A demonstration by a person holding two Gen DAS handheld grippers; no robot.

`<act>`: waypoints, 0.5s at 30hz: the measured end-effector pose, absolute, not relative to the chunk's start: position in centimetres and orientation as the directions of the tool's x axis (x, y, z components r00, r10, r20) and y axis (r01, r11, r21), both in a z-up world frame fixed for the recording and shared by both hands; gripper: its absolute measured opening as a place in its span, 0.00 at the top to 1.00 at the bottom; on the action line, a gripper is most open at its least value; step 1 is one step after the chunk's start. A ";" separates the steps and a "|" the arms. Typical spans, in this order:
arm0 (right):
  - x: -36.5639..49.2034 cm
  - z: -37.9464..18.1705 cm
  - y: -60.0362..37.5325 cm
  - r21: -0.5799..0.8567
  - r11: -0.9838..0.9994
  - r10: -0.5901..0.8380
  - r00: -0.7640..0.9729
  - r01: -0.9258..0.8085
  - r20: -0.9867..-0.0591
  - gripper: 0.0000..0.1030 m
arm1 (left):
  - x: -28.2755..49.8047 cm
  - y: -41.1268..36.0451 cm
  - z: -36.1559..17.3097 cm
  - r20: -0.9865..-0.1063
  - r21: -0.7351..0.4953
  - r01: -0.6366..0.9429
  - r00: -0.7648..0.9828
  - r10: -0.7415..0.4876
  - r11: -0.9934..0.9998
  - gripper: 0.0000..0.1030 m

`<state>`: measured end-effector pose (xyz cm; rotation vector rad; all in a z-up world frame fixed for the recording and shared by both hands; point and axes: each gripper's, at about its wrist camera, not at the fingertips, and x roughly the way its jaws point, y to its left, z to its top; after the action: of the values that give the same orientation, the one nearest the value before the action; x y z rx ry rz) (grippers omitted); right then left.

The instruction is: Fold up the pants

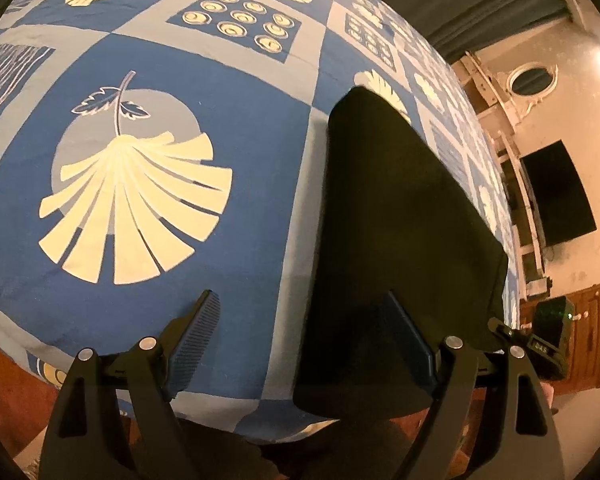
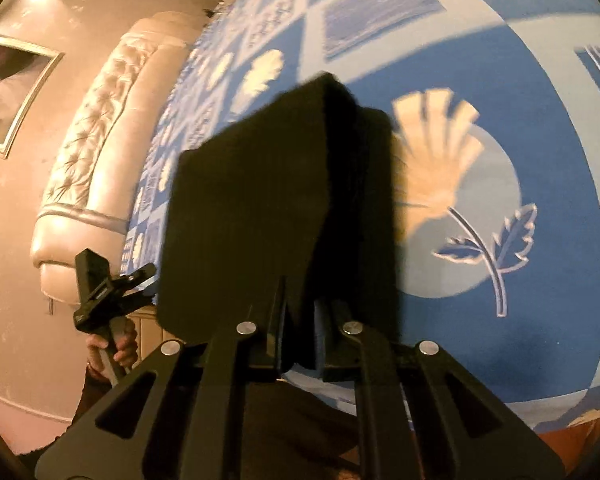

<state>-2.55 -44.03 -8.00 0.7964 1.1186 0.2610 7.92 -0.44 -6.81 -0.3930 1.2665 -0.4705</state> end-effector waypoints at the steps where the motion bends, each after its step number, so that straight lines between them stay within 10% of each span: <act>1: -2.4 -8.1 -43.9 0.687 0.700 0.563 0.441 0.197 -0.699 0.90 | 7.9 -0.6 -6.9 -0.815 -0.520 0.124 0.224 -0.534 0.845 0.20; 12: -2.9 -6.7 -45.4 0.697 0.689 0.541 0.498 0.201 -0.678 0.81 | 8.1 -0.3 -6.9 -0.758 -0.610 0.097 0.220 -0.615 0.786 0.20; 14: -3.6 -6.0 -47.4 0.718 0.660 0.511 0.567 0.223 -0.646 0.30 | 8.6 -0.1 -6.4 -0.724 -0.641 0.113 0.239 -0.647 0.759 0.20; 15: -3.9 -5.8 -48.5 0.736 0.634 0.497 0.604 0.238 -0.623 0.22 | 9.1 -0.2 -6.2 -0.713 -0.645 0.130 0.252 -0.654 0.753 0.20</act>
<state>-3.89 -48.47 -5.77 0.9038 0.9409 0.1760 9.14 -0.20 -6.25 -0.5162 1.2076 -0.5665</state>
